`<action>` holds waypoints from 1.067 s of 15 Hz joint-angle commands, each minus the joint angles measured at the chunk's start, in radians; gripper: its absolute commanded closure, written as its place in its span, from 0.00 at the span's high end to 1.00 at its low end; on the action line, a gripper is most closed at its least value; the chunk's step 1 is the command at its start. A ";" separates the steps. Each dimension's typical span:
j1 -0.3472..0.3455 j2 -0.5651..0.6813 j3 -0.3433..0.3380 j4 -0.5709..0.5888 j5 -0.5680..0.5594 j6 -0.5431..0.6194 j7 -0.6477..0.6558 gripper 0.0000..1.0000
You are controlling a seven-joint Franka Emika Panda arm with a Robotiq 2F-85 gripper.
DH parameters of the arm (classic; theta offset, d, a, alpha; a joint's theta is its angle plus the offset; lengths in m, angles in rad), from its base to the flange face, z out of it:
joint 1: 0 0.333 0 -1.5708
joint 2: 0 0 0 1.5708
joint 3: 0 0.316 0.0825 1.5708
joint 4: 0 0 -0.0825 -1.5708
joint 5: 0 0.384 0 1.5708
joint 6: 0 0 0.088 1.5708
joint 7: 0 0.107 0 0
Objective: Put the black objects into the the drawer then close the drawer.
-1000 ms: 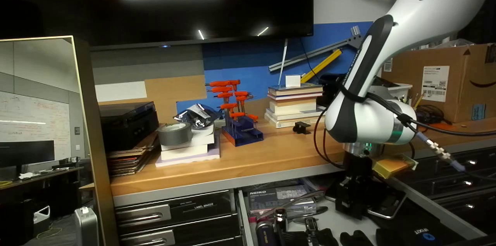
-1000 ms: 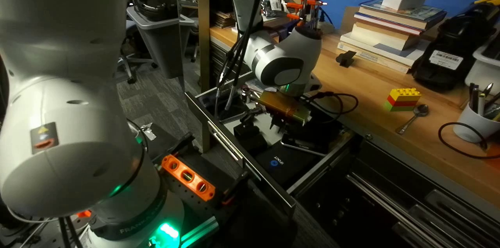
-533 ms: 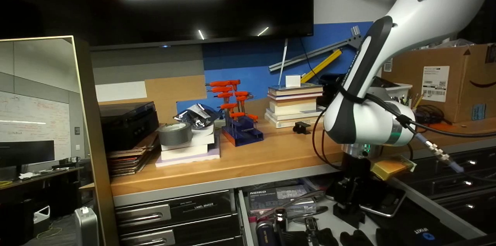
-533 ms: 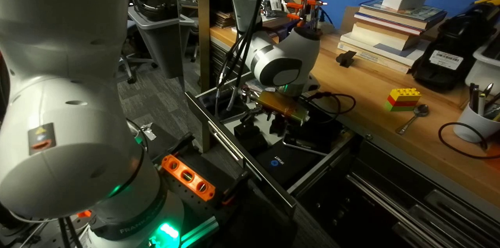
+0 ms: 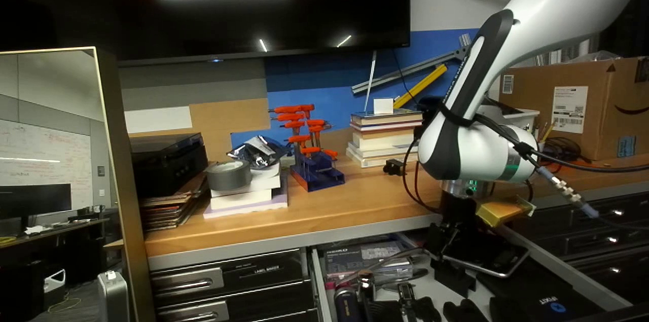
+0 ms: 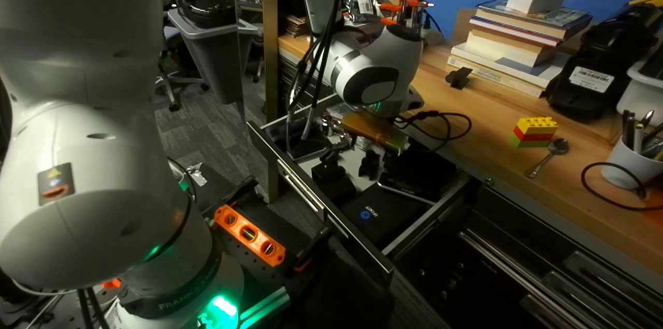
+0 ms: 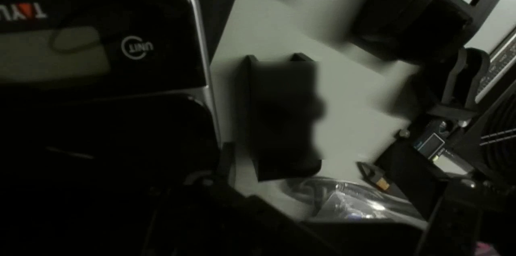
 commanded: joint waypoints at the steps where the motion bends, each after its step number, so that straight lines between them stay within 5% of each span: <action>1: 0.037 -0.122 -0.032 -0.010 -0.029 -0.017 0.083 0.99; 8: 0.141 -0.218 -0.112 0.114 -0.108 -0.061 0.243 1.00; 16: 0.267 -0.083 -0.217 0.415 -0.371 -0.153 0.545 1.00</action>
